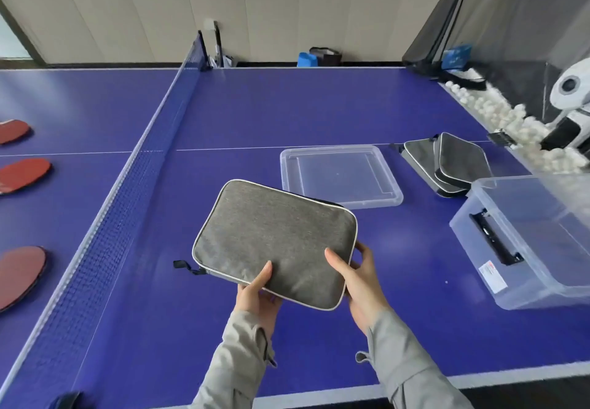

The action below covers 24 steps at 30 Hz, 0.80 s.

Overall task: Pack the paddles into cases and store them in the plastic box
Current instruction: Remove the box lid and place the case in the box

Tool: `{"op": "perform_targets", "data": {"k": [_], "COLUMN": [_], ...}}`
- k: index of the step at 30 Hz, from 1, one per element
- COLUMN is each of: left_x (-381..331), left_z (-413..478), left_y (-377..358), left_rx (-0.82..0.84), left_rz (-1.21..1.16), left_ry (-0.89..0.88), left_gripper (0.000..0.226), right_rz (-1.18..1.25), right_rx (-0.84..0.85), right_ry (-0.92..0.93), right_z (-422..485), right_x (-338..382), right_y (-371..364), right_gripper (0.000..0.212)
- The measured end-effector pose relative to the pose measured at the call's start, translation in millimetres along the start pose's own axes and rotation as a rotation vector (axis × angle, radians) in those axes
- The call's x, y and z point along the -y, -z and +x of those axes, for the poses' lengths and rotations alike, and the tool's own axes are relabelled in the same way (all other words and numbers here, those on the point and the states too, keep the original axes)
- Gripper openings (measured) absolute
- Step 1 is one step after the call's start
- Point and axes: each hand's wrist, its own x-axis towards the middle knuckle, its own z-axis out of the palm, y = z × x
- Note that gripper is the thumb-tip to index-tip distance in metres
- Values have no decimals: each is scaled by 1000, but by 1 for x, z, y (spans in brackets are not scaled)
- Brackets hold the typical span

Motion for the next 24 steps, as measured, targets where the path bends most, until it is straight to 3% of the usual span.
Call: {"op": "perform_targets", "data": {"k": [9, 16, 21, 24], "left_x": [94, 100, 103, 120], "left_z": [-33, -29, -35, -34], "left_y": [-60, -78, -148, -179], "left_rx": [213, 265, 481, 442], "left_rz": [162, 373, 744, 870], "left_ry": [10, -137, -147, -196], "left_gripper": [24, 34, 77, 83], "right_rz": [169, 175, 119, 84], "right_rx": [-62, -69, -59, -54], "right_ry": [117, 193, 193, 194], "right_z": [-35, -58, -57, -49], "right_x": [51, 102, 130, 143], "right_y": [148, 270, 320, 337], "right_gripper": [63, 63, 65, 60]}}
